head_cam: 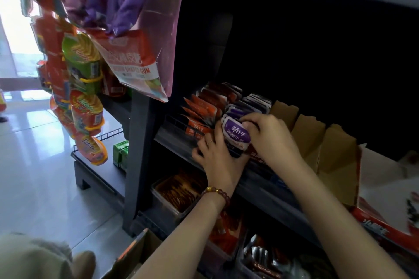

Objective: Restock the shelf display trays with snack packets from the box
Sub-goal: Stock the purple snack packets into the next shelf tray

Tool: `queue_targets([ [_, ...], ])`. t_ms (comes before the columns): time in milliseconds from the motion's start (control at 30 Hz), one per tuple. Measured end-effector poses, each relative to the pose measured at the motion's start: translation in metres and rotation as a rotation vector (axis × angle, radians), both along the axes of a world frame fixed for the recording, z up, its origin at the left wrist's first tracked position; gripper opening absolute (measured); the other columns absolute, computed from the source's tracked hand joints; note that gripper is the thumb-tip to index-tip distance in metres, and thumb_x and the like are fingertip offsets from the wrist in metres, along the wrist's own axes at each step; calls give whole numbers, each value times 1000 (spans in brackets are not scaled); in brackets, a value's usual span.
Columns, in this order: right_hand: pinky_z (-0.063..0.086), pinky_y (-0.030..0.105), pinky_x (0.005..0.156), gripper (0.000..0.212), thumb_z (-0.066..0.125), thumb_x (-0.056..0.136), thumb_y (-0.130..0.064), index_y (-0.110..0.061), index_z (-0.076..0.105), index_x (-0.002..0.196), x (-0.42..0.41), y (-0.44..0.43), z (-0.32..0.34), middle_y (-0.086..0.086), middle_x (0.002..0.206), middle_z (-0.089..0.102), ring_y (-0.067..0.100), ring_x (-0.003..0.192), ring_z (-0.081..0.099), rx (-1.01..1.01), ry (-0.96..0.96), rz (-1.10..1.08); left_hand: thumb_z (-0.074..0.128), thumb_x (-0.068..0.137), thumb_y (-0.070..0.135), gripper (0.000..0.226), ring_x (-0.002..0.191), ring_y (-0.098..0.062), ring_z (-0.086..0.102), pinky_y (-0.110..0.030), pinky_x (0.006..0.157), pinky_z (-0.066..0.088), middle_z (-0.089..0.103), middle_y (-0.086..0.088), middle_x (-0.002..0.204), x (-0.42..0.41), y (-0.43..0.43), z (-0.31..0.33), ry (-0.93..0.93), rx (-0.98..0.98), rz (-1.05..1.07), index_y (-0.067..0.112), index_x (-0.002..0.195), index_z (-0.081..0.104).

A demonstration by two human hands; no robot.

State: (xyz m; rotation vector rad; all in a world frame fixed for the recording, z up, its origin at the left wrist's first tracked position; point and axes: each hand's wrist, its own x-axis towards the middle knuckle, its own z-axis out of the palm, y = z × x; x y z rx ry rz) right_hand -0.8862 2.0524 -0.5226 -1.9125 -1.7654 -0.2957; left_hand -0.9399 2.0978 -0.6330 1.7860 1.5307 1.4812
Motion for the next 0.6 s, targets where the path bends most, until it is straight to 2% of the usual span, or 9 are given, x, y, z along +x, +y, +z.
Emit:
queue_targets([
  [133, 53, 27, 75, 22, 56, 95, -22, -21, 68, 113, 7, 7, 8, 0, 112, 66, 7, 92, 57, -53, 154, 39, 76, 64, 54, 102, 123, -32, 35, -52, 103, 22, 45, -12, 134, 1, 0, 0, 10, 3, 22, 21, 147, 27],
  [233, 54, 32, 77, 17, 58, 94, -22, -22, 69, 107, 6, 11, 10, 0, 108, 67, 9, 91, 59, -51, 103, 9, 75, 64, 55, 101, 125, -31, 33, -50, 104, 20, 44, -12, 135, 1, 0, 1, 11, -6, 27, 20, 147, 27],
  [300, 55, 33, 72, 15, 56, 95, -21, -21, 68, 103, 5, 11, 8, 0, 105, 67, 12, 91, 61, -11, 64, -8, 76, 63, 55, 102, 123, -31, 33, -51, 104, 21, 45, -12, 133, 2, 1, 0, 11, -5, 31, 20, 146, 28],
  [367, 52, 27, 66, 16, 53, 96, -19, -17, 65, 106, 7, 13, 3, 2, 105, 66, 13, 92, 61, 36, 87, -4, 77, 62, 54, 102, 120, -31, 35, -52, 101, 23, 47, -12, 129, 2, 2, -1, 9, 16, 34, 22, 145, 27],
  [500, 35, 10, 52, 16, 49, 98, -19, -15, 61, 108, 13, 14, -5, 0, 104, 63, 8, 88, 54, 83, 193, -13, 77, 61, 55, 102, 117, -32, 40, -53, 98, 27, 49, -12, 126, 2, 3, -1, 2, 63, 47, 27, 141, 20],
  [600, 37, 8, 48, 10, 49, 98, -20, -19, 57, 104, 14, 14, -9, -5, 99, 57, 7, 89, 54, 121, 255, 16, 76, 64, 54, 100, 120, -31, 37, -51, 99, 24, 47, -11, 129, 1, 1, 0, 2, 43, 32, 24, 145, 25],
])
